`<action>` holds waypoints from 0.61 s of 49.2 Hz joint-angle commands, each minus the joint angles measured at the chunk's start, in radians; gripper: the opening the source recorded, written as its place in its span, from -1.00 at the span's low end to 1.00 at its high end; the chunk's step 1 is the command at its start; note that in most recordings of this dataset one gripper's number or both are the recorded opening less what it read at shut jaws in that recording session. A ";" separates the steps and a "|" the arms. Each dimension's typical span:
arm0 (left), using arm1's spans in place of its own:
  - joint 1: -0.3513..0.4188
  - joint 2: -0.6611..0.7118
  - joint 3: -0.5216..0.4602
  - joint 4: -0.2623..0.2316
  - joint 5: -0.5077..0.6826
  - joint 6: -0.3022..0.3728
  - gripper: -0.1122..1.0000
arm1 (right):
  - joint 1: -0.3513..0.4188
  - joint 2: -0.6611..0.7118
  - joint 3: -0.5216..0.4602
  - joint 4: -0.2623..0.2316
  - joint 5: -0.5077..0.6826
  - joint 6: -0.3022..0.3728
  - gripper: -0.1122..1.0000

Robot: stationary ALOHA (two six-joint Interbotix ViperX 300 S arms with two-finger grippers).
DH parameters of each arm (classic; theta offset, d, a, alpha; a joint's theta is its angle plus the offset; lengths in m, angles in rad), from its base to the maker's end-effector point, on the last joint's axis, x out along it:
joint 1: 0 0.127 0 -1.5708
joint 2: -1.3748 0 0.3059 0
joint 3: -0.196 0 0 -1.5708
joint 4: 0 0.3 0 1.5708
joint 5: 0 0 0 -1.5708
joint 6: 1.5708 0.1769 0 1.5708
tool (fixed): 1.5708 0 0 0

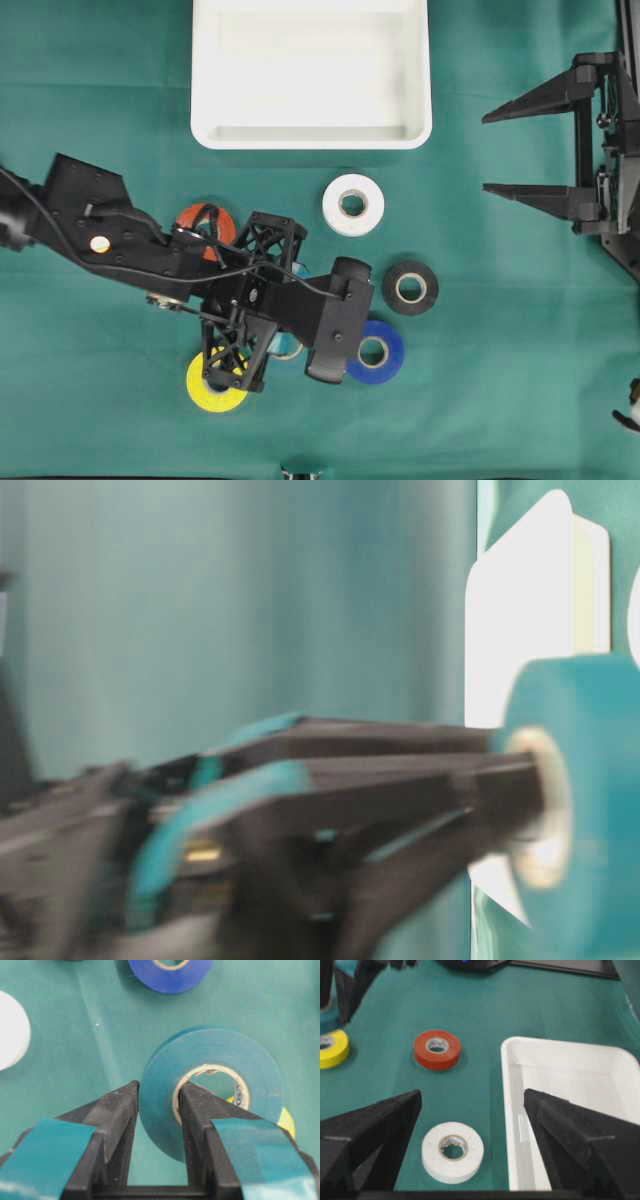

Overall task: Pick up the tape from a random location and place it into the white case.
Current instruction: 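Lower the left gripper into the teal roll's hole and close, then lift the teal roll and carry it toward the white tray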

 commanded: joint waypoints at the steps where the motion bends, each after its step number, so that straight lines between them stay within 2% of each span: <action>1: -0.006 -0.061 -0.051 0.000 0.020 -0.002 -0.44 | -0.002 0.006 -0.029 0.000 -0.003 0.002 0.83; 30: -0.006 -0.173 -0.144 0.002 0.178 -0.002 -0.44 | 0.000 0.006 -0.040 0.000 0.012 0.002 0.83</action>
